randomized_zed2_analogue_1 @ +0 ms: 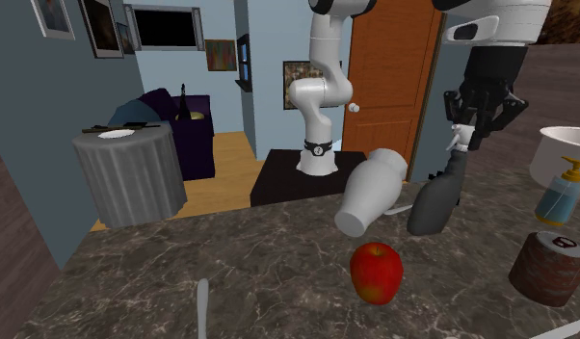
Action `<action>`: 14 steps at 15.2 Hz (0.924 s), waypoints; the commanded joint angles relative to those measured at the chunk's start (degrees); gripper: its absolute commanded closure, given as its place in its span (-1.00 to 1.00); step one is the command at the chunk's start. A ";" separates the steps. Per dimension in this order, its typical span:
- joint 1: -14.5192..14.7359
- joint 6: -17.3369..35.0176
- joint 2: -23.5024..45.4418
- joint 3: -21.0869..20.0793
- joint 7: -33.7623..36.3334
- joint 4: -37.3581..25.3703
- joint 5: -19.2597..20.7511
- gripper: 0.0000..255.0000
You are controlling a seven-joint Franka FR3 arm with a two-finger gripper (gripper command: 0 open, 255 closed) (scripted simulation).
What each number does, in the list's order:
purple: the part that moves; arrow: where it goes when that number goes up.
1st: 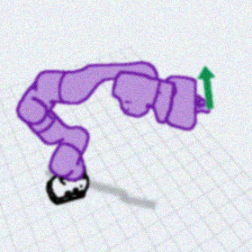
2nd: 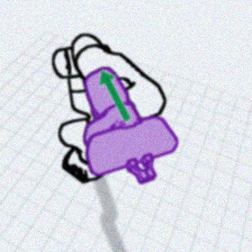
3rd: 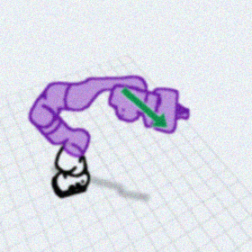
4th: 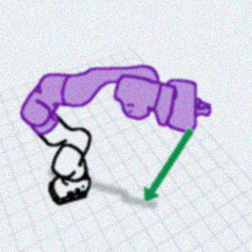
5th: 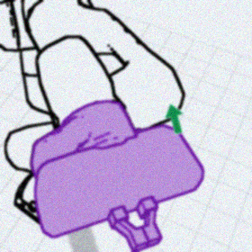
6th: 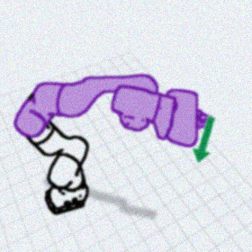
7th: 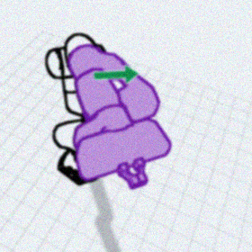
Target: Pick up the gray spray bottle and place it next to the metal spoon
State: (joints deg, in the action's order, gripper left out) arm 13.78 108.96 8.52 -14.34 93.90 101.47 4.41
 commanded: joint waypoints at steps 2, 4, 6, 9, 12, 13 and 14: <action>0.03 2.23 0.44 0.02 0.24 1.77 0.18 1.00; 0.04 3.67 0.80 0.04 0.37 2.87 0.32 1.00; 0.05 5.14 1.22 0.07 0.51 3.93 0.48 1.00; 0.06 5.14 1.22 0.07 0.51 3.94 0.48 1.00; 0.06 5.14 1.22 0.07 0.51 3.93 0.48 1.00; 0.06 5.14 1.22 0.07 0.51 3.93 0.48 1.00; 0.06 5.14 1.22 0.07 0.51 3.93 0.48 1.00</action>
State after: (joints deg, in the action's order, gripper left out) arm 13.83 114.09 9.75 -14.26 94.41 105.42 4.89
